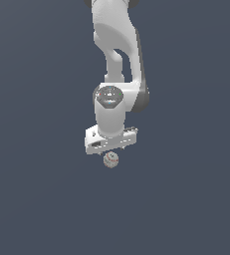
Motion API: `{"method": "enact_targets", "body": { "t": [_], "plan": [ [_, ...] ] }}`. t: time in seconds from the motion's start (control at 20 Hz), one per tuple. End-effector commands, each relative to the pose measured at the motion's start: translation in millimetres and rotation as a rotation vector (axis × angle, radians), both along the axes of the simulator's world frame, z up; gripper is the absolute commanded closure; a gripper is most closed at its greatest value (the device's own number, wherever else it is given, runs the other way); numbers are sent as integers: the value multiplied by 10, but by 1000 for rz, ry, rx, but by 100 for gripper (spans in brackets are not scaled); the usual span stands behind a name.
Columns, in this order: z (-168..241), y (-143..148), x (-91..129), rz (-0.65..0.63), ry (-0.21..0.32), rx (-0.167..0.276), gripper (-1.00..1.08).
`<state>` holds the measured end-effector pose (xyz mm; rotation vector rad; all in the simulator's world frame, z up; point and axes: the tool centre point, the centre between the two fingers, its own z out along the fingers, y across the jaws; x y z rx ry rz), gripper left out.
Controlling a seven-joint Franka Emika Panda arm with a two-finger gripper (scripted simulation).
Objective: Pick up the object and move it to a goal position.
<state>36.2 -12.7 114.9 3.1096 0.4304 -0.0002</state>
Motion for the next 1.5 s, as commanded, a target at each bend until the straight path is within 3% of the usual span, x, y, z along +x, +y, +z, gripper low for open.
{"method": "enact_targets", "body": {
  "t": [0.0, 0.55, 1.25, 1.3, 1.45],
  "plan": [
    [-79, -15, 39, 31, 0, 1, -92],
    [-202, -34, 68, 60, 1, 2, -92],
    [-671, -31, 74, 65, 0, 2, -92],
    [-671, -31, 74, 65, 0, 2, 108],
    [-671, -31, 74, 65, 0, 2, 108]
  ]
}}
